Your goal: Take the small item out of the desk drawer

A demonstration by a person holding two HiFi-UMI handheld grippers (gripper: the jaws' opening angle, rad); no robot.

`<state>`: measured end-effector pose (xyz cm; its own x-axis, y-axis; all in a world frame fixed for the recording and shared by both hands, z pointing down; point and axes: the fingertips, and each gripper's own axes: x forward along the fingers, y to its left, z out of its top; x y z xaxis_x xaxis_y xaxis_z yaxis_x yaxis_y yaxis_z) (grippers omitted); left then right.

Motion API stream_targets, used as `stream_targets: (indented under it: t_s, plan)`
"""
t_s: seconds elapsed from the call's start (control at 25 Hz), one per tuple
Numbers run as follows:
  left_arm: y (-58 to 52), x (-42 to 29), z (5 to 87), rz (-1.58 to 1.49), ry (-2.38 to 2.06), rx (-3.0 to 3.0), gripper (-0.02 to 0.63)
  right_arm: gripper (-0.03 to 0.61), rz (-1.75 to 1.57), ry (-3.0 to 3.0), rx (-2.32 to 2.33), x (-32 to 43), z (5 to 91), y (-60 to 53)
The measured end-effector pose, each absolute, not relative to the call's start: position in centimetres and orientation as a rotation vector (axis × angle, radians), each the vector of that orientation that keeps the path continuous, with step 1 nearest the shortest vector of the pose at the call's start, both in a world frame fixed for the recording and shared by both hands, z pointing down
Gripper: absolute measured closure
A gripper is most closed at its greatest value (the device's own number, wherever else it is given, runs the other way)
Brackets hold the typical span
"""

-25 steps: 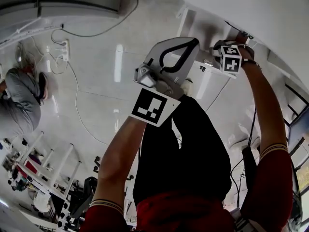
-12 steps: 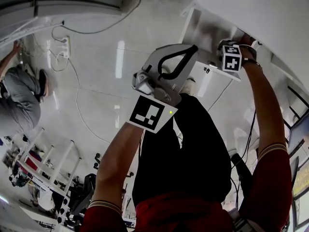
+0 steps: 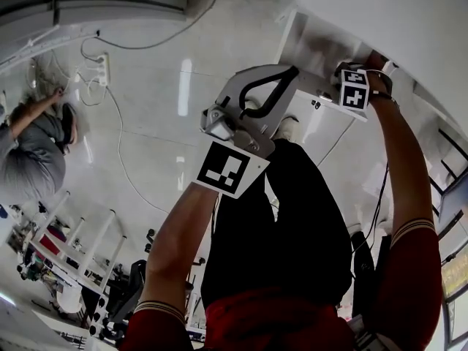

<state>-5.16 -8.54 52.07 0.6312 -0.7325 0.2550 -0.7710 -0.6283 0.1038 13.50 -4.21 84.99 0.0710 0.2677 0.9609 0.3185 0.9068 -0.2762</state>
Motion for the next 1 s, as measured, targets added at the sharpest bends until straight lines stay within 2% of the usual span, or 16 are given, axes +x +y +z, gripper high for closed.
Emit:
stream_targets:
  t_s: [0.2, 0.56, 1.0]
  plan:
    - [-8.0, -4.1, 50.7, 0.285, -1.209, 2.67, 0.614, 0.45, -0.015, -1.633, -0.358, 12.1, 81.1, -5.3]
    - [-6.4, -4.2, 46.7, 0.321, -1.201, 2.674, 0.613, 0.449, -0.003, -1.963, -0.041, 7.1, 66.9, -6.0]
    - [-3.9, -4.2, 40.0, 0.309, -1.168, 2.693, 0.614, 0.449, 0.297, -2.427, 0.385, 2.6, 47.6, -3.3]
